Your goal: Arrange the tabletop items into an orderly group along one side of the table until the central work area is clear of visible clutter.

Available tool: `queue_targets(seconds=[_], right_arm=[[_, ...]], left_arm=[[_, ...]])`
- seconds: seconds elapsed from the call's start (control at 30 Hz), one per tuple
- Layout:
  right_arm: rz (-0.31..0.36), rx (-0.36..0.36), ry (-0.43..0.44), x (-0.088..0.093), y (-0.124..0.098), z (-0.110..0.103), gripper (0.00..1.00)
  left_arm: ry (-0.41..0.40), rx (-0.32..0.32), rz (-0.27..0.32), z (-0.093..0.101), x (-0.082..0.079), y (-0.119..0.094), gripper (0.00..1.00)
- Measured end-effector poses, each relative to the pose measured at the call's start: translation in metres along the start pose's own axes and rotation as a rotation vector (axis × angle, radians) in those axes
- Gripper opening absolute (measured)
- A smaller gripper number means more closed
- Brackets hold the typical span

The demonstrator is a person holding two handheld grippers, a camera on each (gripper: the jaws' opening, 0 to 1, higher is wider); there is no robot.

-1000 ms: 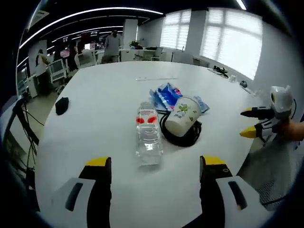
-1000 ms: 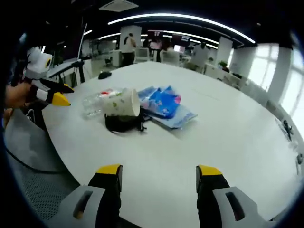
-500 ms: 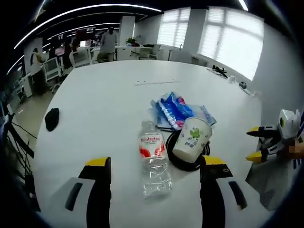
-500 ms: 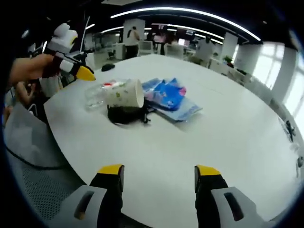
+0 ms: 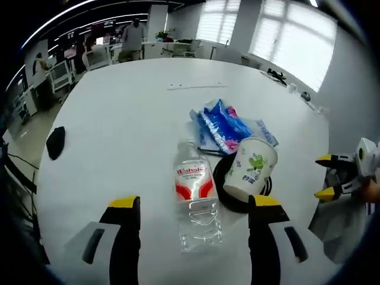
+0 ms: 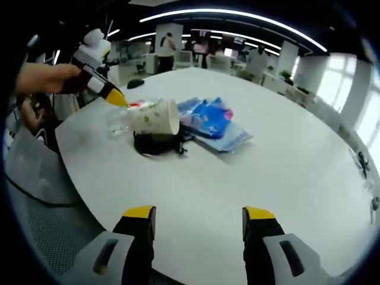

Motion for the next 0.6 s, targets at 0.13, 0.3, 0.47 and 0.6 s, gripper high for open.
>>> queue_targets(seconds=[0.13,0.3,0.47,0.6], right_arm=[[-0.002,-0.001,0.002,0.001,0.001,0.002,0.59],[-0.002,-0.001,-0.005,0.001,0.002,0.001,0.58],[0.001,0.006,0.009,0.002,0.001,0.004,0.58],[-0.006,0.002,0.002,0.002,0.003,0.003,0.58]], left_arm=[[0.008,-0.008,-0.044,-0.001,0.005,0.006,0.74],[0.022,-0.015,-0.081,-0.005,0.008,0.013,0.72],[0.020,-0.016,-0.105,-0.007,0.010,0.018,0.71],[0.015,-0.020,-0.112,-0.010,0.009,0.025,0.70]])
Point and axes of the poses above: the point that each gripper's makers call its tool centre point, and the gripper's own axes: y roughly forward along the fingers, z roughly to its right, x roughly out of its underside, the point moved 6 cm from there along -y, roughly backward along the fingers, and after that the axes turned 10 degrees about -y, right-handed, at the moved point
